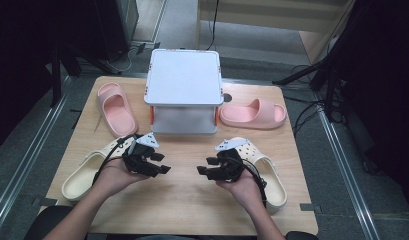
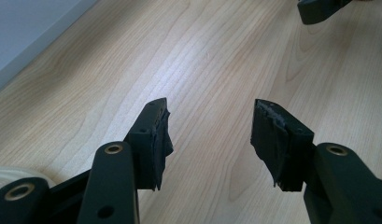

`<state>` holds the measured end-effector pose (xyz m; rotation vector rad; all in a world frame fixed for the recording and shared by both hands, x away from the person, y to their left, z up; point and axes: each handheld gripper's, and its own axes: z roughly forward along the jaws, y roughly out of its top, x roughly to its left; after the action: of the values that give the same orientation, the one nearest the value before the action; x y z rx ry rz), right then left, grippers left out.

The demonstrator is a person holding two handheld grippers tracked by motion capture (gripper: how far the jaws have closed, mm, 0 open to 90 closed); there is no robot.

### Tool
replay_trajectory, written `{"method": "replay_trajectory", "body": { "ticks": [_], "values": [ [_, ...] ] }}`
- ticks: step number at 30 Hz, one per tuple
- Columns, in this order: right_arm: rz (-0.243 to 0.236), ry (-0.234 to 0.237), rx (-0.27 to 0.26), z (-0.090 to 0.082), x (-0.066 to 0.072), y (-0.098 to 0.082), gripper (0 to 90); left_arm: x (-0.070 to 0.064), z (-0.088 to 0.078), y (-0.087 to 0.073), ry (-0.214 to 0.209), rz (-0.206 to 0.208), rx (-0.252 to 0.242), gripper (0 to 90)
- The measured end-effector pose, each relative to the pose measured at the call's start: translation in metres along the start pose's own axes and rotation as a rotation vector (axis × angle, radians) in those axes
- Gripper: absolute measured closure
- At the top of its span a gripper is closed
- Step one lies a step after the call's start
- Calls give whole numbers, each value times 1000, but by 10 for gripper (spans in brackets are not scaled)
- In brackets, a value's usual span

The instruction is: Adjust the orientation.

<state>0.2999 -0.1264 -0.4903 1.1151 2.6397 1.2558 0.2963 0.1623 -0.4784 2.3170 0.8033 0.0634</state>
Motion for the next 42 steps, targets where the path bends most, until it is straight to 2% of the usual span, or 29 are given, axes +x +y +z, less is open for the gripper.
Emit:
{"method": "replay_trajectory", "body": {
  "ticks": [6,12,15,26,38,40,42],
  "values": [
    [26,3,-17,-7,-2,-1,504,2,-2,0,5,-7,-21,475],
    [-17,-9,-31,-11,1,1,490,2,-8,-2,2,-15,-19,479],
    [-12,-14,-23,-11,0,1,489,2,-11,-3,5,-10,-21,478],
    [-39,-2,-8,-7,-1,5,482,3,-21,-9,33,-32,-23,477],
    [-66,23,25,7,0,17,492,2,-45,-27,88,-98,-41,478],
    [-76,27,28,10,0,20,491,1,-50,-31,101,-108,-44,476],
    [-81,30,34,13,0,23,490,-1,-56,-36,133,-112,-42,472]
  ]
}}
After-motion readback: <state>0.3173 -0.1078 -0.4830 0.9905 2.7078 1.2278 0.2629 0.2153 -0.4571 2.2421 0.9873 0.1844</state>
